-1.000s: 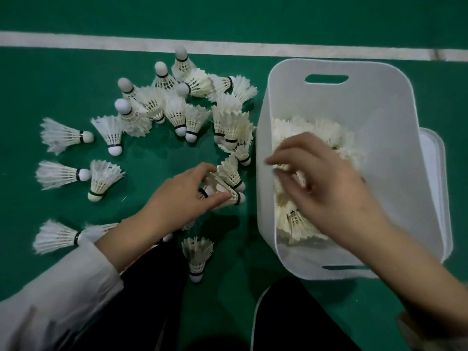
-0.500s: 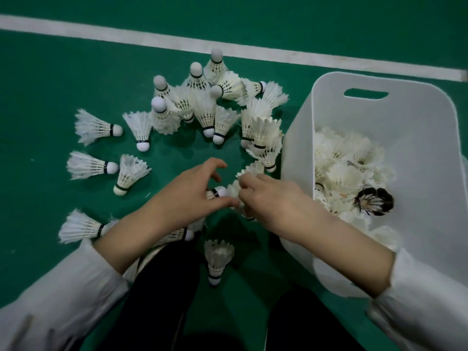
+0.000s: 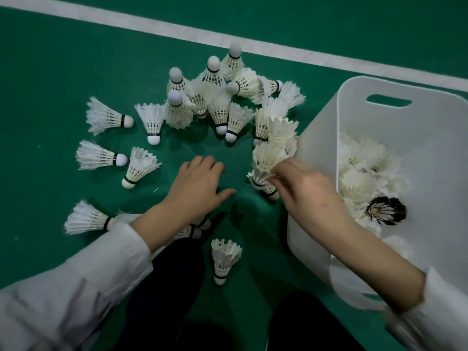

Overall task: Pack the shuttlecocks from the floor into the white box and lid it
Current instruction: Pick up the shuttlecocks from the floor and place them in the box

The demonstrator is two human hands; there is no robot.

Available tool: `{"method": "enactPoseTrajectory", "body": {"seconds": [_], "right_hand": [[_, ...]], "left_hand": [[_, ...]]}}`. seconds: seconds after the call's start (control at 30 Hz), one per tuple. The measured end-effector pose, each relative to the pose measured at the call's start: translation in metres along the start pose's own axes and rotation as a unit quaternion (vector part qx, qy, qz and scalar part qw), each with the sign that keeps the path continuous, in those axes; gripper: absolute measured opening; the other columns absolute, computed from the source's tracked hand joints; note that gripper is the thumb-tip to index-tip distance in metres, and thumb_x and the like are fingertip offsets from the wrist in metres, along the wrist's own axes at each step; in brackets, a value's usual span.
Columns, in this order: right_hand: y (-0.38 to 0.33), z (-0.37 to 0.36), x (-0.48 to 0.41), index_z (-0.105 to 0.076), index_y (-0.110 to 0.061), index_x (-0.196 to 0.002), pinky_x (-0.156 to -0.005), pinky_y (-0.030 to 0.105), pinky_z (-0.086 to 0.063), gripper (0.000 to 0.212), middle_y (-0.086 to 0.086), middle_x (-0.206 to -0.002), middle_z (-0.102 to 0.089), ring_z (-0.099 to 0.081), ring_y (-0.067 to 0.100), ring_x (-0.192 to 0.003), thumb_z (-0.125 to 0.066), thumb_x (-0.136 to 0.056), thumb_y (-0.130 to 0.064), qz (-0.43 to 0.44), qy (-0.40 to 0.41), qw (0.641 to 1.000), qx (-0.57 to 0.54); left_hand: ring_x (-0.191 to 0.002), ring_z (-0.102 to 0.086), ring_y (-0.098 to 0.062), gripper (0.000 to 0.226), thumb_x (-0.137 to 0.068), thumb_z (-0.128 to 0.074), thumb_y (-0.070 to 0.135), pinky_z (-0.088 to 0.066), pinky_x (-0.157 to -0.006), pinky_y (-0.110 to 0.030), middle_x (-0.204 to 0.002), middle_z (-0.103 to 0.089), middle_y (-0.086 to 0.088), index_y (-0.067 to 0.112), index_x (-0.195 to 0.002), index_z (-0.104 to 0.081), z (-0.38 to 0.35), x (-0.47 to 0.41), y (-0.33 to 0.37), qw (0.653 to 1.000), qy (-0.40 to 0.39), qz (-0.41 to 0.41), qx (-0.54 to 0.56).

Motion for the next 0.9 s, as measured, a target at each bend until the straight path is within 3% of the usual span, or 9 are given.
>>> {"method": "enactPoseTrajectory", "body": {"seconds": [0.1, 0.17, 0.27, 0.33, 0.43, 0.57, 0.67, 0.73, 0.9], "right_hand": [[0.002, 0.002, -0.002, -0.062, -0.006, -0.091, -0.068, 0.026, -0.040, 0.008, 0.007, -0.091, -0.061, -0.060, 0.024, -0.079, -0.056, -0.089, -0.011, -0.030, 0.048, 0.996, -0.064], [0.003, 0.002, -0.002, -0.062, -0.006, -0.091, -0.066, 0.023, -0.036, 0.008, 0.007, -0.091, -0.060, -0.058, 0.024, -0.080, -0.055, -0.089, -0.010, -0.040, 0.055, 0.995, -0.073], [0.002, 0.000, 0.000, -0.063, -0.006, -0.093, -0.068, 0.028, -0.042, 0.010, 0.009, -0.092, -0.061, -0.061, 0.026, -0.079, -0.055, -0.088, -0.010, -0.030, 0.043, 0.997, -0.063], [0.001, 0.000, 0.001, -0.063, -0.006, -0.094, -0.066, 0.037, -0.050, 0.011, 0.010, -0.092, -0.061, -0.061, 0.029, -0.078, -0.054, -0.088, -0.011, -0.017, 0.036, 0.997, -0.060], [0.002, 0.001, 0.001, -0.062, -0.007, -0.094, -0.065, 0.038, -0.051, 0.011, 0.009, -0.093, -0.061, -0.061, 0.028, -0.078, -0.054, -0.088, -0.011, -0.015, 0.040, 0.997, -0.058], [0.001, 0.001, 0.002, -0.060, -0.006, -0.095, -0.066, 0.035, -0.047, 0.011, 0.008, -0.093, -0.060, -0.060, 0.027, -0.080, -0.053, -0.091, -0.012, -0.011, 0.037, 0.998, -0.057], [0.002, 0.000, 0.002, -0.060, -0.006, -0.095, -0.066, 0.030, -0.042, 0.011, 0.008, -0.093, -0.059, -0.059, 0.027, -0.079, -0.052, -0.091, -0.013, -0.006, 0.029, 0.999, -0.044], [0.002, 0.000, 0.002, -0.060, -0.005, -0.095, -0.067, 0.027, -0.040, 0.012, 0.008, -0.093, -0.059, -0.060, 0.026, -0.080, -0.052, -0.091, -0.012, -0.002, 0.022, 0.999, -0.038], [0.000, -0.002, 0.003, -0.061, -0.005, -0.093, -0.069, 0.024, -0.035, 0.011, 0.009, -0.090, -0.060, -0.061, 0.028, -0.077, -0.053, -0.089, -0.011, 0.002, 0.011, 1.000, -0.018]], "left_hand": [[-0.110, -0.046, -0.026, 0.048, -0.086, -0.060, 0.038, -0.036, -0.091, -0.035, -0.116, -0.054, -0.008, 0.009, -0.123, -0.052, 0.004, -0.018, 0.019, 0.990, 0.052, -0.047, 0.123], [-0.105, -0.050, -0.028, 0.039, -0.083, -0.067, 0.026, -0.036, -0.088, -0.031, -0.110, -0.058, -0.013, 0.005, -0.115, -0.058, -0.003, -0.035, 0.030, 0.972, 0.018, -0.062, 0.226], [-0.104, -0.053, -0.029, 0.033, -0.082, -0.067, 0.027, -0.038, -0.088, -0.034, -0.108, -0.061, -0.013, 0.005, -0.107, -0.064, -0.018, -0.049, 0.038, 0.971, -0.054, -0.062, 0.226], [-0.098, -0.055, -0.030, 0.030, -0.084, -0.066, 0.026, -0.041, -0.083, -0.037, -0.102, -0.063, -0.015, 0.003, -0.101, -0.066, -0.022, -0.047, 0.039, 0.969, -0.051, -0.062, 0.233], [-0.097, -0.060, -0.027, 0.022, -0.086, -0.061, 0.021, -0.045, -0.083, -0.038, -0.101, -0.067, -0.013, 0.005, -0.102, -0.064, -0.016, -0.033, 0.037, 0.956, -0.026, -0.050, 0.290], [-0.065, -0.057, -0.008, 0.009, -0.092, -0.050, 0.017, -0.047, -0.061, -0.026, -0.078, -0.060, -0.003, 0.009, -0.090, -0.050, 0.010, -0.007, 0.022, 0.922, 0.015, 0.032, 0.385], [-0.053, -0.059, -0.013, 0.011, -0.095, -0.044, 0.015, -0.052, -0.053, -0.039, -0.073, -0.054, -0.006, 0.013, -0.085, -0.044, 0.027, 0.009, 0.001, 0.855, 0.045, 0.122, 0.503], [-0.051, -0.060, -0.014, 0.014, -0.096, -0.042, 0.014, -0.051, -0.051, -0.038, -0.071, -0.056, -0.002, 0.018, -0.083, -0.046, 0.038, 0.013, -0.014, 0.820, 0.087, 0.172, 0.539], [-0.041, -0.030, -0.005, 0.017, -0.094, -0.048, 0.031, -0.025, -0.039, -0.020, -0.051, -0.039, 0.005, 0.020, -0.083, -0.056, 0.054, 0.012, -0.045, 0.857, 0.175, 0.203, 0.441]]}}
Point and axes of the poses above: each hand's wrist, its own x-axis away from the middle knuckle, its own z-axis out of the back of the hand, y = z × x, the point moved 1 cm from there along -x, towards the middle knuckle
